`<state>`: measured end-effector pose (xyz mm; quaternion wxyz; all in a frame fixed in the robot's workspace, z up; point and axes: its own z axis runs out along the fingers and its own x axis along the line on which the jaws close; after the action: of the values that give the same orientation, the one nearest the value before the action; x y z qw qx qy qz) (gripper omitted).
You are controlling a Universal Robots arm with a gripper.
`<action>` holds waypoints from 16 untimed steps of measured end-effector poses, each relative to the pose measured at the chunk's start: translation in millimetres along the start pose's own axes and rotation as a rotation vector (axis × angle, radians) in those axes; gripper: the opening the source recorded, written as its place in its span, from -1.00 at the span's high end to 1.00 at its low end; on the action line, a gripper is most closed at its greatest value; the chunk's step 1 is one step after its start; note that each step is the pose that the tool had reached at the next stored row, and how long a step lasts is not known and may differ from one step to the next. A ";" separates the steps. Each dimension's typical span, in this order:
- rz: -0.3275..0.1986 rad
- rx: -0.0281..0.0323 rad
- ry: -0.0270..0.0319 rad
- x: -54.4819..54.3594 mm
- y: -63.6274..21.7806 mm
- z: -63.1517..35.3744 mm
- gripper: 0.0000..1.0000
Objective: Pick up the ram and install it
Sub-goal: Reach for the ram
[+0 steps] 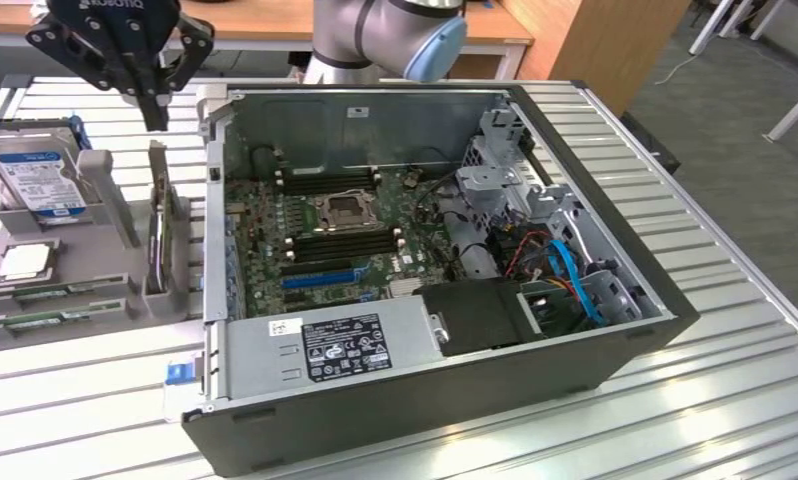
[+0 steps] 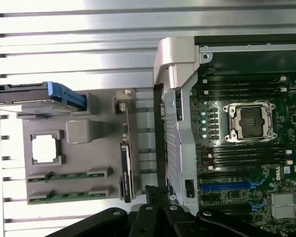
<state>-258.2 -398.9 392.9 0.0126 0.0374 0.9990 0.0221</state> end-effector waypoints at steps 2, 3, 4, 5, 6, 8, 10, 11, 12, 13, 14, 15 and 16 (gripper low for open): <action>0.000 0.0000 0.0000 4.0 -0.3 -0.1 0.80; 0.000 0.0000 0.0000 6.1 -0.5 -0.1 0.80; 0.000 0.0000 0.0000 8.1 -0.6 -0.2 0.80; 0.000 0.0000 0.0000 10.4 -0.8 -0.3 0.80; 0.000 0.0000 0.0000 12.6 -1.0 -0.3 0.80; 0.000 0.0001 0.0000 17.4 -1.3 -0.5 0.80; 0.000 0.0001 0.0000 22.2 -1.6 -0.6 0.80; 0.000 0.0000 0.0000 24.7 -1.8 -0.6 0.80; 0.000 0.0001 0.0000 27.0 -2.0 -0.7 0.80; 0.000 0.0000 0.0000 29.3 -2.2 -0.7 0.80; 0.000 0.0001 0.0000 31.4 -2.4 -0.8 0.80; 0.000 0.0000 0.0000 33.4 -2.5 -0.8 0.80; 0.000 0.0000 0.0000 35.5 -2.7 -0.9 0.80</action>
<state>-293.9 -398.9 392.9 0.0126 0.0374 0.9990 0.0221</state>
